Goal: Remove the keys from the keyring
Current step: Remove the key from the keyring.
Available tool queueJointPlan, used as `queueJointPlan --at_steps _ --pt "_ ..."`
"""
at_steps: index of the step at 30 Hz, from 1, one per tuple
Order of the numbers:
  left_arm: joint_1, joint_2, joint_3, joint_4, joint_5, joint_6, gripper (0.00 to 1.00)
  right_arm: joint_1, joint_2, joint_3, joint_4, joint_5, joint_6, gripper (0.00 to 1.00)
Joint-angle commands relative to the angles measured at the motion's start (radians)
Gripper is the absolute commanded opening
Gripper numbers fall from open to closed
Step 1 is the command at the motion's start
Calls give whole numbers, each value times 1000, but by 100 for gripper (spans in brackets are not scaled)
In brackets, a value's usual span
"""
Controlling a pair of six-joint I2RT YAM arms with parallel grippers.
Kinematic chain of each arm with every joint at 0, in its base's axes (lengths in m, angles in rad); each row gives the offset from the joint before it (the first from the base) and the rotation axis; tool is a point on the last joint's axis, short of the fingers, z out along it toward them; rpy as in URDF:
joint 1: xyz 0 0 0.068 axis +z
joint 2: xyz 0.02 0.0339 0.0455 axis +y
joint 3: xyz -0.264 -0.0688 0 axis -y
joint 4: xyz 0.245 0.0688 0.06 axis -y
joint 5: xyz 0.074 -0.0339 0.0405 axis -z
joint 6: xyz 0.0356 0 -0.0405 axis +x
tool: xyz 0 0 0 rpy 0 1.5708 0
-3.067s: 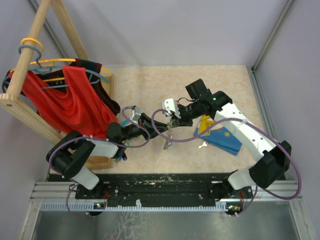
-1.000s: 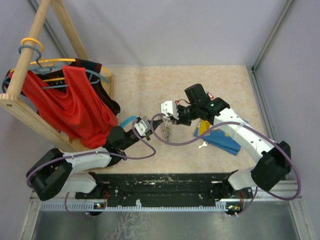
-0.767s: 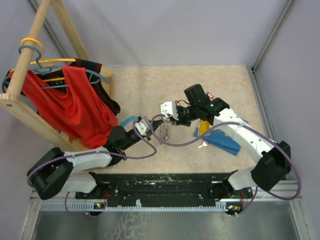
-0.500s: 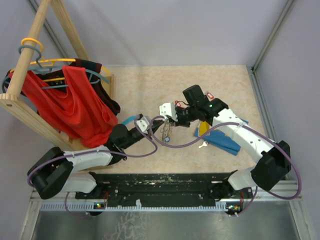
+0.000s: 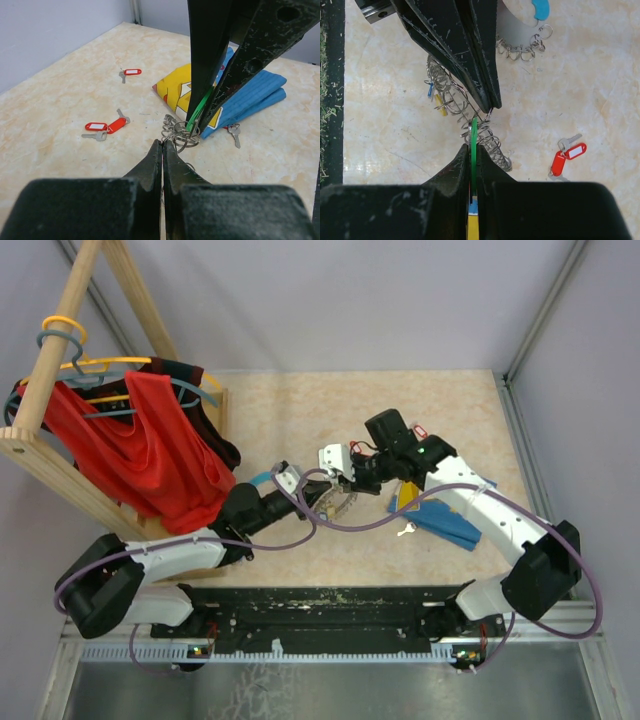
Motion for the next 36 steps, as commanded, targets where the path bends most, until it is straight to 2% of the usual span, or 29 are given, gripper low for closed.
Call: queueJointPlan --at_steps 1,8,12,20,25,30,36 --pt "0 0 19 -26 32 -32 0 16 -2 73 26 -30 34 0" --pt "1 -28 -5 7 60 -49 1 14 9 77 43 1 72 0" --pt "2 -64 -27 20 49 -67 9 3 7 83 42 0 83 0" --pt "4 -131 -77 43 48 -79 30 -12 3 89 38 -19 87 0" --pt "10 -176 -111 49 45 -80 38 -13 4 99 25 -39 76 0" --pt "25 -198 -146 74 81 -92 42 -14 4 111 -8 -67 33 0" --pt "40 -207 -189 148 139 -126 41 -19 26 155 -64 -102 -36 0"
